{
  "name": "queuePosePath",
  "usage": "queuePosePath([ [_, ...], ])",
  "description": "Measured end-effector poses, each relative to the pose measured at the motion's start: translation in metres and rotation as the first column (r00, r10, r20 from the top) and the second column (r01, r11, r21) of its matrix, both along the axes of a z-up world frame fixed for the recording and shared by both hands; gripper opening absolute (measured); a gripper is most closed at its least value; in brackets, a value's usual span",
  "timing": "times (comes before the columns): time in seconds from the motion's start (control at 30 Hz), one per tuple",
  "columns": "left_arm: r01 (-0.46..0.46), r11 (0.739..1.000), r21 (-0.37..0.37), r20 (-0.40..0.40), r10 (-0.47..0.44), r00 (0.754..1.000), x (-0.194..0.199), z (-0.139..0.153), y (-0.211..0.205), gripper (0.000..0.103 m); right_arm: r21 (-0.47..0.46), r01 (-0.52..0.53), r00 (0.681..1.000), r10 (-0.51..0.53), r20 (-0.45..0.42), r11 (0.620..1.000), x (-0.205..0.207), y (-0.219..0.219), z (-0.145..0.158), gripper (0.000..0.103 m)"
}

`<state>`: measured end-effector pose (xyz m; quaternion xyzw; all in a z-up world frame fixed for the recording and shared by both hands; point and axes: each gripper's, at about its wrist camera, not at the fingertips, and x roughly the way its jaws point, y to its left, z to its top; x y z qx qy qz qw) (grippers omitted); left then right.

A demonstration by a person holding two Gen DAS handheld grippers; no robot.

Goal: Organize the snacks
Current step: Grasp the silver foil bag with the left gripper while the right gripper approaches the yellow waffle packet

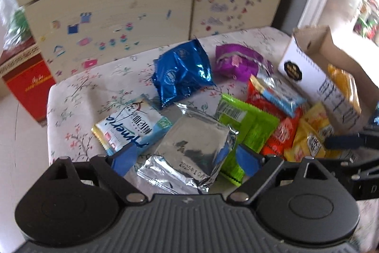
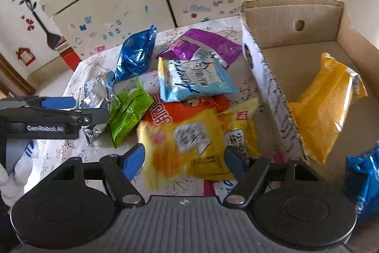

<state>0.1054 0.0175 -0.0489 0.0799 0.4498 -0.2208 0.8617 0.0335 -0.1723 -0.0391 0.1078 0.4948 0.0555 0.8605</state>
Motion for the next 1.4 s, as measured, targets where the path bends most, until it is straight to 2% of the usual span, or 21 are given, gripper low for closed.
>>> queuePosePath([
  [0.1, 0.029, 0.999, 0.021, -0.008, -0.029, 1.0, 0.002, -0.008, -0.002, 0.08, 0.002, -0.056, 0.998, 0.056, -0.008, 0.998, -0.001, 0.007, 0.001, 0.07],
  [0.33, 0.044, 0.999, 0.016, -0.03, -0.044, 0.999, 0.0, -0.009, 0.006, 0.071, 0.078, -0.182, 0.979, 0.188, -0.083, 0.98, -0.01, 0.018, 0.003, 0.07],
  [0.43, 0.057, 0.998, 0.03, -0.038, -0.056, 0.998, -0.001, -0.009, 0.008, 0.069, 0.083, -0.184, 0.978, 0.19, -0.082, 0.979, -0.013, 0.016, 0.007, 0.074],
  [0.6, 0.055, 0.998, 0.016, -0.045, -0.054, 0.998, 0.0, -0.009, 0.008, 0.068, 0.024, -0.168, 0.986, 0.168, -0.014, 0.985, -0.009, 0.009, 0.016, 0.077],
  [0.7, 0.057, 0.998, 0.014, -0.037, -0.057, 0.998, 0.001, -0.009, 0.006, 0.069, 0.019, -0.161, 0.987, 0.16, 0.017, 0.987, -0.005, 0.01, 0.013, 0.077],
  [0.8, 0.064, 0.998, 0.021, -0.027, -0.063, 0.998, 0.002, -0.011, 0.003, 0.069, 0.024, -0.172, 0.985, 0.172, 0.003, 0.985, -0.001, 0.014, 0.006, 0.078],
  [0.93, 0.075, 0.997, 0.019, -0.016, -0.075, 0.997, 0.003, -0.01, 0.0, 0.069, -0.005, -0.234, 0.972, 0.234, -0.025, 0.972, -0.001, 0.023, 0.0, 0.08],
  [1.1, 0.096, 0.995, 0.042, -0.026, -0.095, 0.995, 0.002, -0.01, -0.001, 0.067, 0.091, -0.295, 0.946, 0.304, -0.113, 0.951, -0.008, 0.026, -0.002, 0.08],
  [1.23, 0.094, 0.995, 0.038, -0.034, -0.092, 0.995, 0.004, -0.01, 0.0, 0.066, -0.011, -0.362, 0.93, 0.36, -0.08, 0.932, -0.012, 0.036, 0.004, 0.081],
  [1.33, 0.107, 0.993, 0.042, -0.034, -0.106, 0.994, 0.005, -0.01, -0.001, 0.067, -0.019, -0.39, 0.919, 0.388, -0.066, 0.921, -0.01, 0.038, 0.005, 0.084],
  [1.4, 0.116, 0.992, 0.046, -0.031, -0.115, 0.993, 0.005, -0.01, -0.002, 0.068, -0.042, -0.446, 0.895, 0.443, -0.058, 0.894, -0.012, 0.044, 0.005, 0.087],
])
